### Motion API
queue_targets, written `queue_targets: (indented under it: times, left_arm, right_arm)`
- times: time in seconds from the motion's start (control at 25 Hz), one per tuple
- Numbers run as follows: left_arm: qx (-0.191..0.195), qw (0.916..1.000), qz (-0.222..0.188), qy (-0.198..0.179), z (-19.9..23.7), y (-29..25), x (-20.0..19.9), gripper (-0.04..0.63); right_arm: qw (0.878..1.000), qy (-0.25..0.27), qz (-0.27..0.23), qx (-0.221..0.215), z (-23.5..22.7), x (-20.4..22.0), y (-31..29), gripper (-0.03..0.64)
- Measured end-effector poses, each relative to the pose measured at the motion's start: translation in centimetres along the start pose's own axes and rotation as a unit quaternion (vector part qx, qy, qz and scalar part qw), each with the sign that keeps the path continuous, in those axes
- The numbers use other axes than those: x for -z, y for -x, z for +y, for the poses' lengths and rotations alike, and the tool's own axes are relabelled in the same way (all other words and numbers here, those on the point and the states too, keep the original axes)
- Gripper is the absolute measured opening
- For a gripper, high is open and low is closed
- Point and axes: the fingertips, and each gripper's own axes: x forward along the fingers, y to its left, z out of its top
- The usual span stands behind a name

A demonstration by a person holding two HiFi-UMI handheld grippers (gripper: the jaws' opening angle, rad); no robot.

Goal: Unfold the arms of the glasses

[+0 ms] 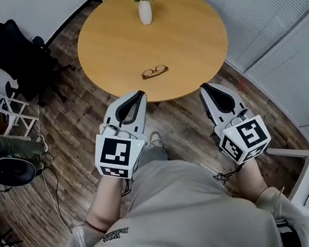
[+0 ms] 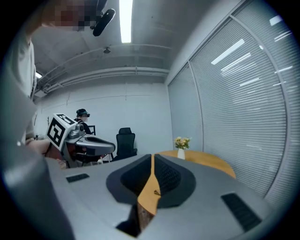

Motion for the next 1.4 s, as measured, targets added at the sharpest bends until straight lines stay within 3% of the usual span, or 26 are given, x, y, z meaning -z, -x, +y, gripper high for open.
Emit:
queue_targets:
  times: [0.44, 0.72, 0.96, 1.4]
  left_arm:
    - [0.041, 0.9990, 0.000, -0.018, 8.4, -5.9, -0.7, 0.029]
    - [0.059, 0.9981, 0.002, -0.018, 10.3, -8.3, -0.5, 0.029]
    - [0.041, 0.9989, 0.022, 0.000, 11.3, -10.1, 0.7, 0.029]
    - [0.018, 0.9985, 0.051, 0.007, 10.4, -13.0, 1.9, 0.029]
  right_arm:
    - [0.999, -0.019, -0.012, 0.037, -2.4, -2.4, -8.7, 0.041]
    - [0.999, -0.010, -0.001, 0.051, -3.7, -2.5, -11.4, 0.041]
    - [0.998, -0.025, 0.013, 0.054, -5.8, -1.2, -12.0, 0.041]
    - [0.999, -0.035, 0.036, 0.011, -9.0, 0.4, -13.6, 0.041]
